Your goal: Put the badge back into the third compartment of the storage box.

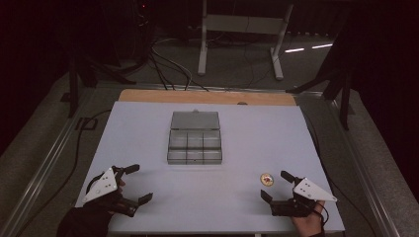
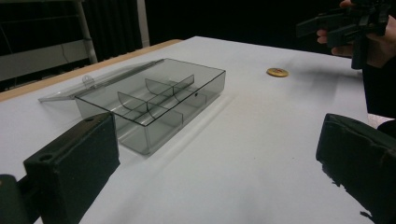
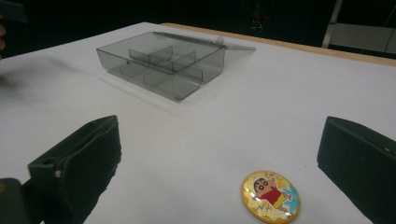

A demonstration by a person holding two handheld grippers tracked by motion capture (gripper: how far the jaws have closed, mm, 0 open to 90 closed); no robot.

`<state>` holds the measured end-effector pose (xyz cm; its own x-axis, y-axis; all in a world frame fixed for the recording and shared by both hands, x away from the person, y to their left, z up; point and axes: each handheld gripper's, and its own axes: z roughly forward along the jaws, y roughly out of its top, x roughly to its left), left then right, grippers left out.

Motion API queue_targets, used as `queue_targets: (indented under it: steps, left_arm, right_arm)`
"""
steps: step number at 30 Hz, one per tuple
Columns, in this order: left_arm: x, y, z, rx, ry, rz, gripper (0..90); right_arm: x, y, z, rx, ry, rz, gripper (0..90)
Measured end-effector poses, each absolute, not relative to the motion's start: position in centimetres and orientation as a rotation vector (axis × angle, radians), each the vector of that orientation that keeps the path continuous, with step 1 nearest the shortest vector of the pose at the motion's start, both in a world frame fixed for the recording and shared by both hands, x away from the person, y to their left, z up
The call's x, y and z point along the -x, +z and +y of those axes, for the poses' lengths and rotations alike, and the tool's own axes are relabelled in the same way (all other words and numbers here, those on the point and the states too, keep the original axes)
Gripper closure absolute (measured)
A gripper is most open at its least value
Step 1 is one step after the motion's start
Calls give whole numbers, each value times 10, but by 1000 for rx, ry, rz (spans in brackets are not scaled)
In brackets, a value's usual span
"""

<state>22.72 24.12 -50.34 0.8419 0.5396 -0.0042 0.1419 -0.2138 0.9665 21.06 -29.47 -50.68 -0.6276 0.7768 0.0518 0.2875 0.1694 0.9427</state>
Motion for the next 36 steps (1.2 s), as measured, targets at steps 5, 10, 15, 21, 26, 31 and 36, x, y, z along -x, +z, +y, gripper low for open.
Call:
queue_targets:
  steps: [5,10,15,21,26,31,36]
  left_arm:
    - [-232,-510,238,-1792,364,531,0]
    - [-229,-510,235,-1779,369,516,0]
    - [-226,-509,239,-1764,378,522,0]
    - [-227,-509,241,-1751,374,527,0]
    - [-231,-510,238,-1746,354,528,0]
    - [-230,-510,236,-1750,345,524,0]
    - [-231,-510,238,-1741,334,528,0]
  right_arm:
    - [-214,-508,-295,-1005,1470,2003,0]
    - [-213,-507,-295,-988,1494,2011,0]
    - [-210,-504,-294,-952,1483,2032,0]
    - [-213,-502,-292,-950,1511,2054,0]
    - [-216,-495,-290,-920,1606,2062,0]
    - [-225,-489,-288,-910,1566,2074,0]
    - [-236,-492,-296,-1017,1520,2104,0]
